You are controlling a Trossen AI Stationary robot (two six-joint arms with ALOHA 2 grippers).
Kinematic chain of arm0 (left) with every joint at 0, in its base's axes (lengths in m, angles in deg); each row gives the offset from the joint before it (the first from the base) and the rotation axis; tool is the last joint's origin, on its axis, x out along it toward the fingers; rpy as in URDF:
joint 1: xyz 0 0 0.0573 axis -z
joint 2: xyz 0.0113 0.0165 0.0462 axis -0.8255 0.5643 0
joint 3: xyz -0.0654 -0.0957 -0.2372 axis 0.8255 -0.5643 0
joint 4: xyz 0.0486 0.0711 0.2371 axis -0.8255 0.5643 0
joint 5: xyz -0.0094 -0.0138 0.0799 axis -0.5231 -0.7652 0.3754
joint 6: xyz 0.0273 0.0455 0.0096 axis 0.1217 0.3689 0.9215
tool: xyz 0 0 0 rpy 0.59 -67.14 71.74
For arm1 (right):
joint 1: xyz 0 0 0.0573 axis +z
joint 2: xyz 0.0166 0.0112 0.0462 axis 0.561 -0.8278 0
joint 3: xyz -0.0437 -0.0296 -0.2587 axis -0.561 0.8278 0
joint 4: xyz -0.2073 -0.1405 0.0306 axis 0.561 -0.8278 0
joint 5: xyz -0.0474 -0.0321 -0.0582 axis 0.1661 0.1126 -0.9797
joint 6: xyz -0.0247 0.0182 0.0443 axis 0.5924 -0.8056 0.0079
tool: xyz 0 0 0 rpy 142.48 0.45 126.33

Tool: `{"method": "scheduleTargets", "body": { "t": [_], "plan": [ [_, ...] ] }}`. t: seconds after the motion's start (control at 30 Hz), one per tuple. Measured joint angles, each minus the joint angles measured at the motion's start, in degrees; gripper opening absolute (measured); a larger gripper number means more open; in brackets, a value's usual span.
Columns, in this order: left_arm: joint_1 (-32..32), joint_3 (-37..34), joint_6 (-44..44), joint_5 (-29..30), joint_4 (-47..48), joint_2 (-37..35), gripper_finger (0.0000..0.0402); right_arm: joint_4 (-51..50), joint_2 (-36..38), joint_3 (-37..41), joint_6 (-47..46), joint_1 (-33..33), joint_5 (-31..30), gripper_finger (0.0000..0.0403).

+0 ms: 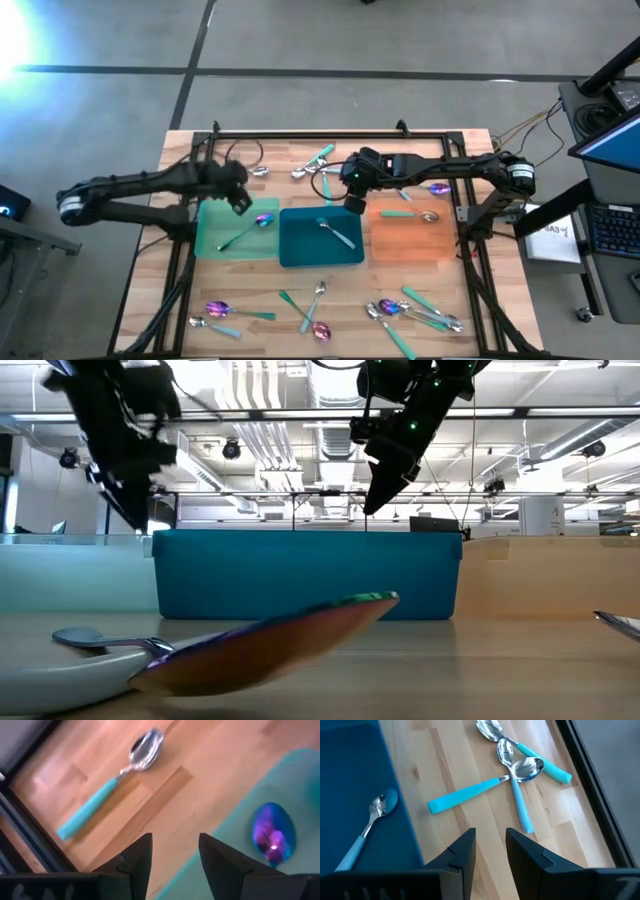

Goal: Sort silverware by color (type)
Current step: Put the green spoon into the orange bin

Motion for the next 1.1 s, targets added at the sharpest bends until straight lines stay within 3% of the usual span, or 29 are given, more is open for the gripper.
{"method": "scheduleTargets", "body": {
  "t": [0.2, 0.33, 0.6, 0.87, 1.1],
  "plan": [
    [-17.67, -0.11, 4.14, -6.62, -2.87, 6.97, 0.0146, 0.06, 0.00, 0.00, 0.77, 0.00, 0.00, 0.0098],
    [-23.92, -0.08, 4.66, -7.95, -3.82, 10.77, 0.0146, 0.05, 0.00, 0.00, 1.51, 0.00, 0.00, 0.0098],
    [-23.64, 4.46, 8.70, -12.65, -5.29, 15.86, 0.0146, -0.35, 0.02, 0.00, 2.52, -0.01, 0.00, 0.0098],
    [-23.35, 9.93, 25.76, -7.51, -5.56, 20.58, 0.0146, -0.34, 0.02, 0.00, 3.61, -0.04, -0.02, 0.0098],
    [-23.48, 10.29, 30.95, -7.51, -6.84, 27.31, 0.0146, -0.45, 0.02, 0.07, 3.59, -0.04, -0.02, 0.0098]
  ]
}}
